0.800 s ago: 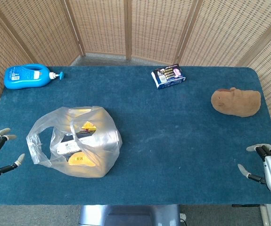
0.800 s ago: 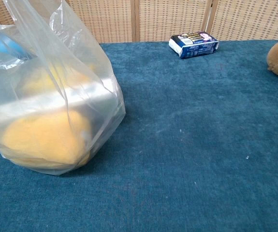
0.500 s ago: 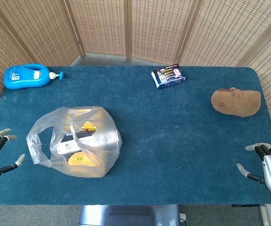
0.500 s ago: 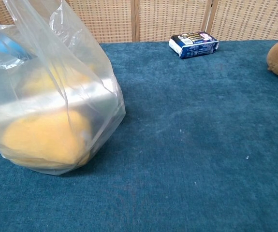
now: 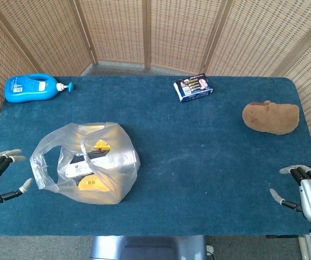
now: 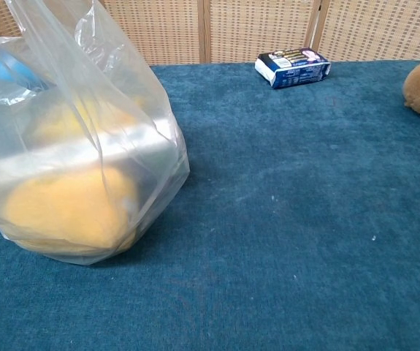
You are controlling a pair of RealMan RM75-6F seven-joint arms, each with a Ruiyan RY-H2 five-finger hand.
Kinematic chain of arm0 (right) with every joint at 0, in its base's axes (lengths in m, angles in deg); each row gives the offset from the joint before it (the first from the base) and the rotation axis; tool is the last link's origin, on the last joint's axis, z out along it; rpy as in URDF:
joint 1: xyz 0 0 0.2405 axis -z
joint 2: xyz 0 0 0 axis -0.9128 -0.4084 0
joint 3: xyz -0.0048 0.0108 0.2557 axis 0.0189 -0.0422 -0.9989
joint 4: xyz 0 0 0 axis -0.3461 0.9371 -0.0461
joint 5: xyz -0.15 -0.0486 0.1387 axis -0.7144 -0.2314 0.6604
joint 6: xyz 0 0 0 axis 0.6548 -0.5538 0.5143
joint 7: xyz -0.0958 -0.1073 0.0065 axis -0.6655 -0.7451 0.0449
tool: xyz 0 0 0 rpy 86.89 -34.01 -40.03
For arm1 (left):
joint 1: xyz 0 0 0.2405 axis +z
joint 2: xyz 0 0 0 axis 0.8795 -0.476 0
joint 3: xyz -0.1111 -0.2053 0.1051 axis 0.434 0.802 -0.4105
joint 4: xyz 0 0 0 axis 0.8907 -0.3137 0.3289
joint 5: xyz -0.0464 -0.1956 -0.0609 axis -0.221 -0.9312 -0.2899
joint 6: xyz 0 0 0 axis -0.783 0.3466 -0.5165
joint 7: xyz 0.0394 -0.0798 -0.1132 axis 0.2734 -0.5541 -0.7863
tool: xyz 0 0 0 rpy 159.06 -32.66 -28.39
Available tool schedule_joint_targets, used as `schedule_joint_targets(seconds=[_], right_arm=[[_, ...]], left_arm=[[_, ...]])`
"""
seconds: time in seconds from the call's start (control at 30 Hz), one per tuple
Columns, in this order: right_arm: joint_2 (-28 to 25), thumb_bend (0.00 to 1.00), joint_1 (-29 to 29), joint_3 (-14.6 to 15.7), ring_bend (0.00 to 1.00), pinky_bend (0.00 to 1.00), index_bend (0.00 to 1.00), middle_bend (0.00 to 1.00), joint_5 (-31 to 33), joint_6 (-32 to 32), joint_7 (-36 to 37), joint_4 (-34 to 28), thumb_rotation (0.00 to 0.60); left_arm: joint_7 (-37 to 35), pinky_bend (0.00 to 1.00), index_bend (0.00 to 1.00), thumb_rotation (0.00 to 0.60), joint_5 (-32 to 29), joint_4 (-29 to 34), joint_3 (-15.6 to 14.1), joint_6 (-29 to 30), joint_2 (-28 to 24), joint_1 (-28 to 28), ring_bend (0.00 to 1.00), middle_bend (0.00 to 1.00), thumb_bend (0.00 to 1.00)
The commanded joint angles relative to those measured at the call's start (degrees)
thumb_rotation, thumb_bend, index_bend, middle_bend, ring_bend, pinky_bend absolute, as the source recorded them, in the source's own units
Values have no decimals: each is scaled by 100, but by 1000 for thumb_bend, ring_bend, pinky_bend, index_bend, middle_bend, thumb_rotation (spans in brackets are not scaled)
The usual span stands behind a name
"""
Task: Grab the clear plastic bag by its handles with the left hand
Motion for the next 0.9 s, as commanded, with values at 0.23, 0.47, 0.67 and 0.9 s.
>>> schedule_joint_targets(seconds=[0.23,0.47,0.67,0.9], right_arm=[[9,282,39,9,278,201,372,373,-5,-63,43,21,407],[1,282,60,13,278,201,373,372,-9,-94,66,38,405],[-1,281,57,9,278,201,372,373,-6,-90,59,38,409],[-6,281,87,20,277,201,372,373,20,-107,76,52,408]], left_arm=[[-4226,307,279,205,892,338,-263,-431,-827,-288,266,284,224],[-6648,343,279,202,1744,-131,-564,-583,-1213,-717,267,285,220],[-7730,351,279,203,2068,-239,-735,-761,-1212,-1137,267,285,220],[-8495,357,279,206,2103,-370,-944,-728,-1250,-1368,267,285,221]])
